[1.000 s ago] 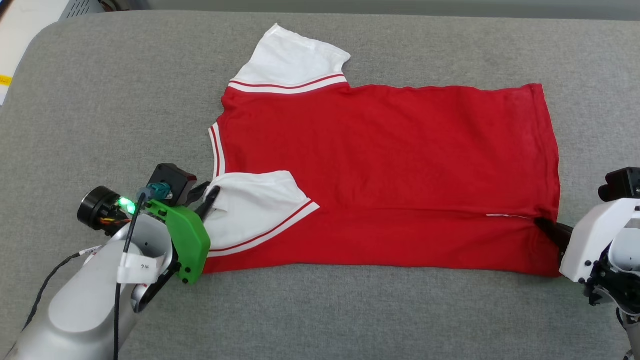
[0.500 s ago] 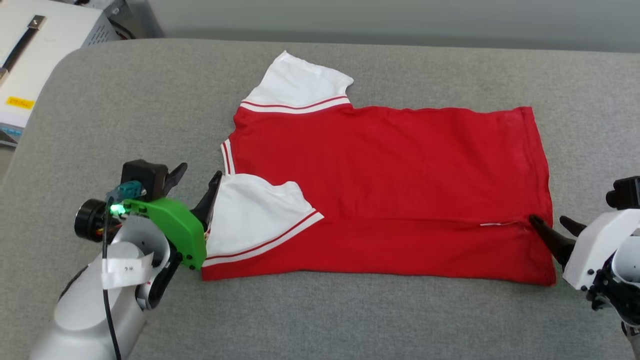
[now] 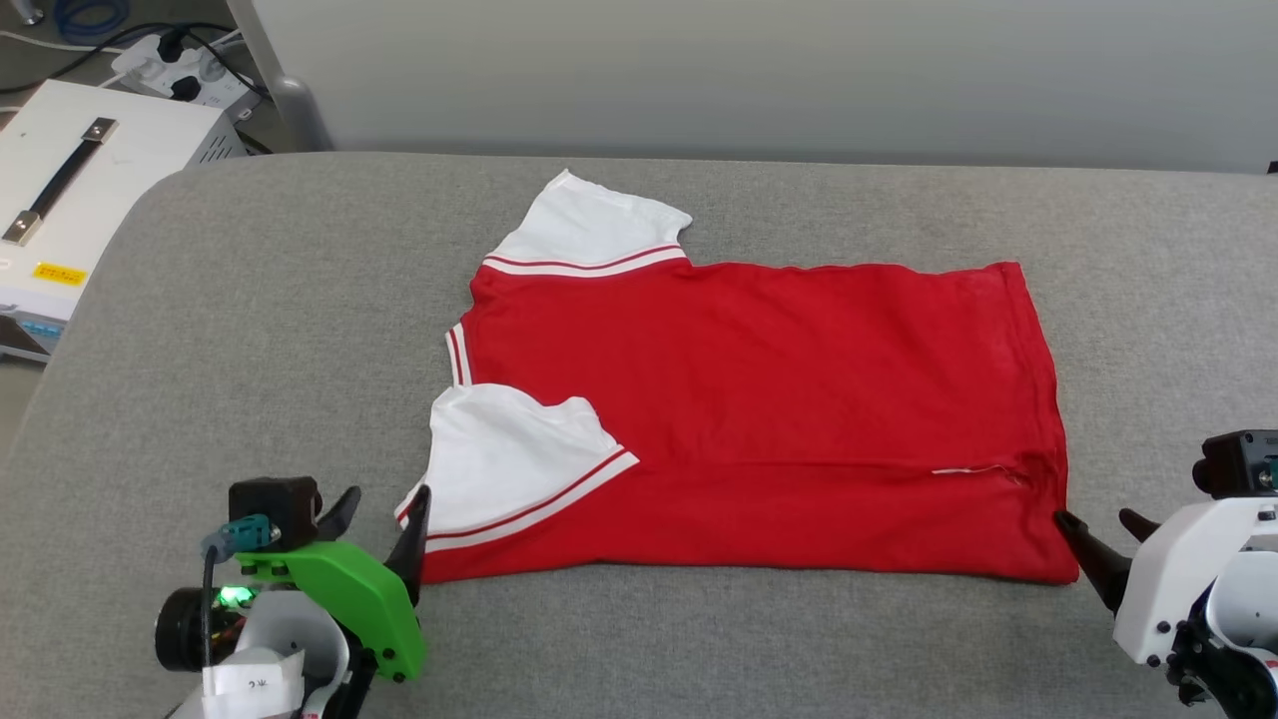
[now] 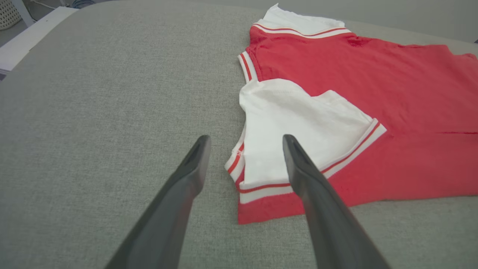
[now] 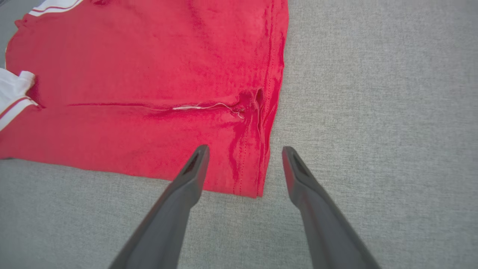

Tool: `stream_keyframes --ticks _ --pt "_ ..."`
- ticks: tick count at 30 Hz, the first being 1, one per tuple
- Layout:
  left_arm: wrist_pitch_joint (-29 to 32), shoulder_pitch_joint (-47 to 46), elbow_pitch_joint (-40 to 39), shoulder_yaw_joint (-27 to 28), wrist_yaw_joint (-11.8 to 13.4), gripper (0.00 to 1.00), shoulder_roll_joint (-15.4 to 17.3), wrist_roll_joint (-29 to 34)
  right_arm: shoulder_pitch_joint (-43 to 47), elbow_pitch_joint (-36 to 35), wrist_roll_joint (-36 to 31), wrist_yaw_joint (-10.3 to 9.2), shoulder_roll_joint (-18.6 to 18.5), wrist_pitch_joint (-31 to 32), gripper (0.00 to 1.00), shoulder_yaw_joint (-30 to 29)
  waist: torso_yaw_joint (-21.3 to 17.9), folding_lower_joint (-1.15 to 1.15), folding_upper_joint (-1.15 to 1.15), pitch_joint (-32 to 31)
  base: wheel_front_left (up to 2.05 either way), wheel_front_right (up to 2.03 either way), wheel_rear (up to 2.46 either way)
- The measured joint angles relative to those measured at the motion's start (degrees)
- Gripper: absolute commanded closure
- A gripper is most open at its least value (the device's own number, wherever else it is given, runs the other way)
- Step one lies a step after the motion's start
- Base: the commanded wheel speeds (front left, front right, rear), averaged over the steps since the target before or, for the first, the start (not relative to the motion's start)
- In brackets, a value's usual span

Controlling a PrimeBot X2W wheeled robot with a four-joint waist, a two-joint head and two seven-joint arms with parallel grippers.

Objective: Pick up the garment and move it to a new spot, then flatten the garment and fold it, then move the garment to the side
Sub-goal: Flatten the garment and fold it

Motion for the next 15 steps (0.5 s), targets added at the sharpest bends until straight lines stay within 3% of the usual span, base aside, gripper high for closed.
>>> stream_keyframes --ticks 8,15 --pt "6.8 2.6 -4.4 -2.0 4.4 0.00 1.0 -0.8 2.6 -6.3 -3.5 0.00 3.7 2.8 0.00 -0.5 -0.6 0.00 0.00 2.0 0.00 0.00 0.00" --pt "7.1 2.4 -1.8 -1.9 6.4 0.00 0.9 -0.5 2.6 -7.7 -4.3 0.00 4.7 3.5 0.00 -0.6 -1.6 0.00 0.00 4.3 0.00 0.00 0.00"
